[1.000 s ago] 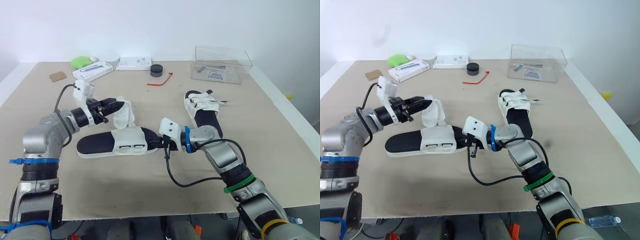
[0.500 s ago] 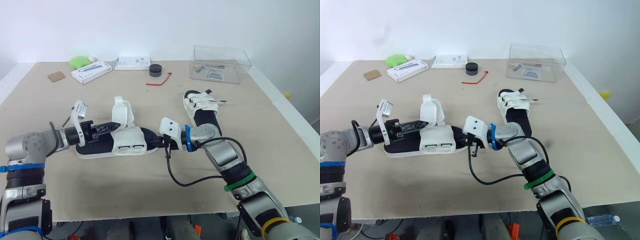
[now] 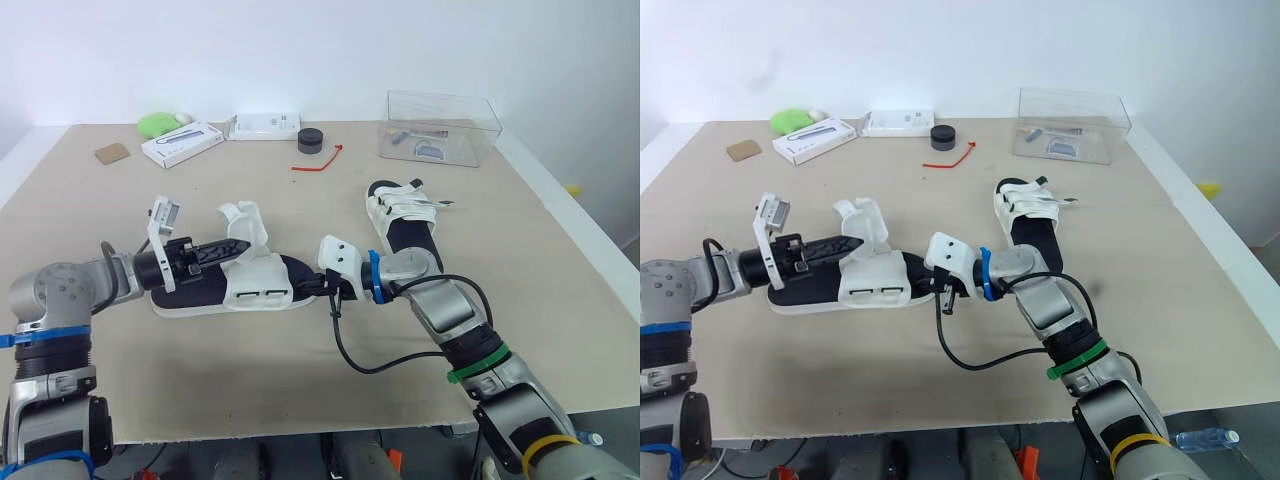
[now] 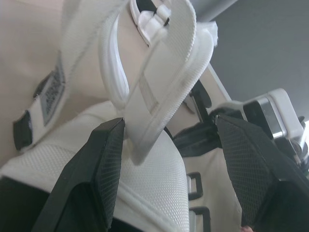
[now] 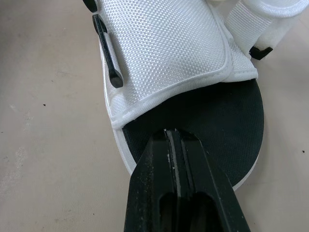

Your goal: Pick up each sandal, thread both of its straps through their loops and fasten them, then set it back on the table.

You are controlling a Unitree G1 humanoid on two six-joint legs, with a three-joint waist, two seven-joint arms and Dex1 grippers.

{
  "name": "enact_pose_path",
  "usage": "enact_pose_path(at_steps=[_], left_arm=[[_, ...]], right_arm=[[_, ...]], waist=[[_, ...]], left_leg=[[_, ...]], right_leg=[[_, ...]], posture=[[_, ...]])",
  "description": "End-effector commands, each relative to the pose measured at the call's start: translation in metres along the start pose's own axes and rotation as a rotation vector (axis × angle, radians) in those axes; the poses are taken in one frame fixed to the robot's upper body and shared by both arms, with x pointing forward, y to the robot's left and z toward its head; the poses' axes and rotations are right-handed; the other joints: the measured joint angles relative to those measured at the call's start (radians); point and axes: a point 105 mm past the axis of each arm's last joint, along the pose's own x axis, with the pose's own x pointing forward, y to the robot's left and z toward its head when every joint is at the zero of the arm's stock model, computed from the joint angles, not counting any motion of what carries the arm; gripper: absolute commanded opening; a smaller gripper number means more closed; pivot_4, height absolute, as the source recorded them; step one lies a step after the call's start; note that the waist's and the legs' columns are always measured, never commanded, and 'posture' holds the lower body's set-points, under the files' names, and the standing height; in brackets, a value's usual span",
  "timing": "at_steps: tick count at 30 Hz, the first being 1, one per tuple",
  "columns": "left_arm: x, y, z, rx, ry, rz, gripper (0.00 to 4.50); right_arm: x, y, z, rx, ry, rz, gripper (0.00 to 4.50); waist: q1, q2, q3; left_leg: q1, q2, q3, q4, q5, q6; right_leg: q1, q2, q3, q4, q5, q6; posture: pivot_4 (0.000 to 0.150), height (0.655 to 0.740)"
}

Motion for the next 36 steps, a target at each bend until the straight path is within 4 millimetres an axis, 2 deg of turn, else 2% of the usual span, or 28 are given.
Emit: enact_pose_path(at_steps=[1, 11, 21, 30, 36], left_arm=[[0.005, -0.008, 0.020, 0.056, -0.068, -0.027, 3.08], [0.017, -0.013, 0.046, 0.079, -0.139, -0.056, 3.08], [0.019, -0.024, 0.048, 0.038, -0.121, -0.130, 3.08], [0.018, -0.037, 0.071, 0.084, -0.174, -0.153, 3.08], [0.020, -0.043, 0.073, 0.102, -0.168, -0.167, 3.08]], right_arm=[[0.002, 0.002, 0.012, -0.041, -0.025, 0.016, 0.00], [0.002, 0.003, 0.013, -0.047, -0.028, 0.015, 0.00], [0.001, 0.002, 0.013, -0.051, -0.027, 0.009, 0.00], [0.002, 0.002, 0.013, -0.055, -0.028, 0.014, 0.00], [0.002, 0.002, 0.013, -0.056, -0.027, 0.016, 0.00]], waist=[[0.000, 0.000, 0.000], [-0.001, 0.000, 0.000], [-0.001, 0.000, 0.000], [-0.001, 0.000, 0.000], [-0.001, 0.000, 0.000]], left_leg=[[0.000, 0.000, 0.000, 0.000, 0.000, 0.000], [0.000, 0.000, 0.000, 0.000, 0.000, 0.000], [0.000, 0.000, 0.000, 0.000, 0.000, 0.000], [0.000, 0.000, 0.000, 0.000, 0.000, 0.000], [0.000, 0.000, 0.000, 0.000, 0.000, 0.000]], right_leg=[[0.000, 0.000, 0.000, 0.000, 0.000, 0.000], [0.000, 0.000, 0.000, 0.000, 0.000, 0.000], [0.000, 0.000, 0.000, 0.000, 0.000, 0.000], [0.000, 0.000, 0.000, 0.000, 0.000, 0.000], [0.000, 0.000, 0.000, 0.000, 0.000, 0.000]], posture=[[0.150, 0.7261], [0.150, 0.7261], [0.150, 0.7261], [0.150, 0.7261], [0.150, 0.7261]])
